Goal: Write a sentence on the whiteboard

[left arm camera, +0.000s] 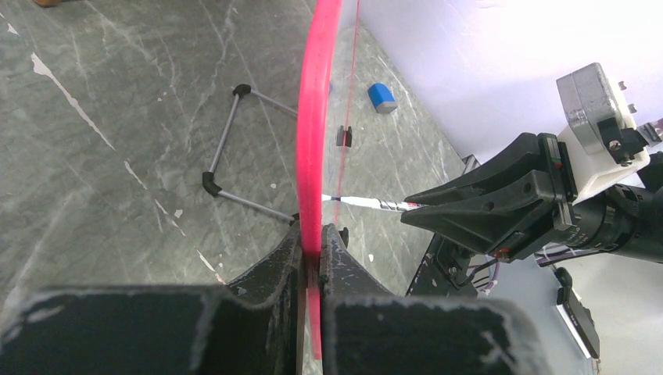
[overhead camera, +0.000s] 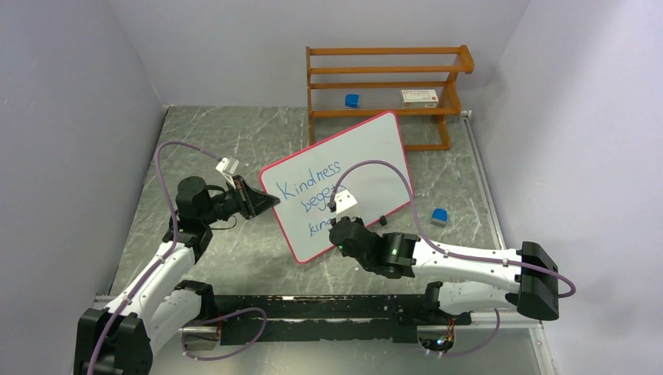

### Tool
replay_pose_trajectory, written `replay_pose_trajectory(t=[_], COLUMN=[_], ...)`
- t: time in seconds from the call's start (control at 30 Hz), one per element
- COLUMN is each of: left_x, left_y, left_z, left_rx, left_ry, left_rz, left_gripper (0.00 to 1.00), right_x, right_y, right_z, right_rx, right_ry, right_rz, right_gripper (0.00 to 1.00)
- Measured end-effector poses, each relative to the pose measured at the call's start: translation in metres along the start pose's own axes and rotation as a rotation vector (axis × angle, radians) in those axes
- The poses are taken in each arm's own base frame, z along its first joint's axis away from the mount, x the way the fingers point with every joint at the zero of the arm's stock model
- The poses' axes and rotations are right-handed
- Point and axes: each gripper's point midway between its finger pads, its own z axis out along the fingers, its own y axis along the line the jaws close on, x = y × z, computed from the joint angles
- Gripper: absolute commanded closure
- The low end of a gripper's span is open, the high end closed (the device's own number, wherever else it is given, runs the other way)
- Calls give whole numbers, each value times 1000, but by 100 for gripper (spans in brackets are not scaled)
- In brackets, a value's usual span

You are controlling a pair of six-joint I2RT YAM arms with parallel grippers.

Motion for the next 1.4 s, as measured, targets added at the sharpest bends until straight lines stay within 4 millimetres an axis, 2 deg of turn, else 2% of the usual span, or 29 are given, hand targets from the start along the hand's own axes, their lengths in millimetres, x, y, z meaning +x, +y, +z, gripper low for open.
replay_pose_trajectory(t=[0.33, 0.6, 0.87, 1.4], left_x=[0, 0, 0, 0], left_y=[0, 0, 0, 0], left_z=[0, 0, 0, 0], left_rx=[0, 0, 0, -2], left_ry=[0, 0, 0, 1], left_rz=[0, 0, 0, 0], left_gripper=[95, 95, 95, 95], right_x=[-2, -18, -23, -23], right_y=[-3, -10, -10, -9], right_z=[0, -4, -2, 3], right_rx=[13, 29, 34, 32], right_ry=[-8, -66, -84, -82], right_rz=[9, 42, 41, 38], right_gripper=[100, 100, 100, 100])
